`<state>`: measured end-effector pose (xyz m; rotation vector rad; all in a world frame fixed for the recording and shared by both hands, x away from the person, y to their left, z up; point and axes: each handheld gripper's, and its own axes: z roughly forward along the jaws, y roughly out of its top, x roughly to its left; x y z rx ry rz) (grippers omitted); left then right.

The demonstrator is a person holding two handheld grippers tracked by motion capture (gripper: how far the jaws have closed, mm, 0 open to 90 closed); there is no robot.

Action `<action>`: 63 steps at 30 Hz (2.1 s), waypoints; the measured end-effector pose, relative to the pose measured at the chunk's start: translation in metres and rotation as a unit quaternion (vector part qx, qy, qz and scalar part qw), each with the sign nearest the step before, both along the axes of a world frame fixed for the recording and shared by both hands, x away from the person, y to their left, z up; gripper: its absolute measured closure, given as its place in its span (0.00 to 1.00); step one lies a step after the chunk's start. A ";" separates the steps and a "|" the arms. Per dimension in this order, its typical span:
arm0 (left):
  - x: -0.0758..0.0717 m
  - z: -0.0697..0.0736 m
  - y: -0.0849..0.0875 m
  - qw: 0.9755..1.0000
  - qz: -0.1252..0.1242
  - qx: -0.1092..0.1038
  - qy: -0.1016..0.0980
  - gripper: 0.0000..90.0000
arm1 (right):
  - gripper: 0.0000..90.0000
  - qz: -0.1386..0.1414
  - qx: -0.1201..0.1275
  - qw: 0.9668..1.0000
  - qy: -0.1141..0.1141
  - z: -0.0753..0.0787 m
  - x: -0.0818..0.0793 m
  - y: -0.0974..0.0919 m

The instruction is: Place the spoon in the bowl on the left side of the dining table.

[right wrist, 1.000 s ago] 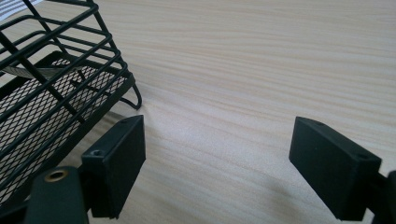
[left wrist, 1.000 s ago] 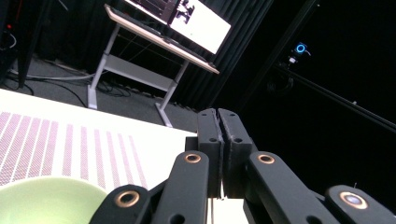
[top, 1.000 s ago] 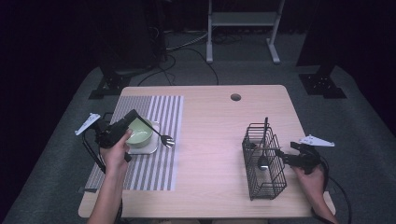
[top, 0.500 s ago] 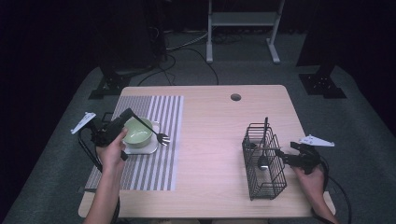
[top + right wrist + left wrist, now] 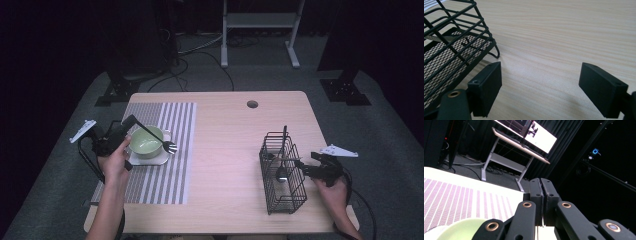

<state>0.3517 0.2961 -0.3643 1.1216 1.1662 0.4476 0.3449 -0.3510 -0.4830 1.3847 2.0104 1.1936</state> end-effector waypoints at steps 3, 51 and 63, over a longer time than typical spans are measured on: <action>0.000 -0.001 0.003 1.000 0.004 -0.001 0.001 0.99 | 0.19 0.000 0.000 1.000 0.000 0.000 0.000 0.000; 0.004 0.019 0.048 0.998 0.063 0.009 0.004 0.99 | 0.19 -0.001 -0.004 1.000 0.001 0.000 0.000 0.001; 0.005 0.015 0.061 0.996 0.084 0.004 0.011 0.99 | 0.20 -0.001 -0.005 1.000 0.002 0.000 0.000 0.001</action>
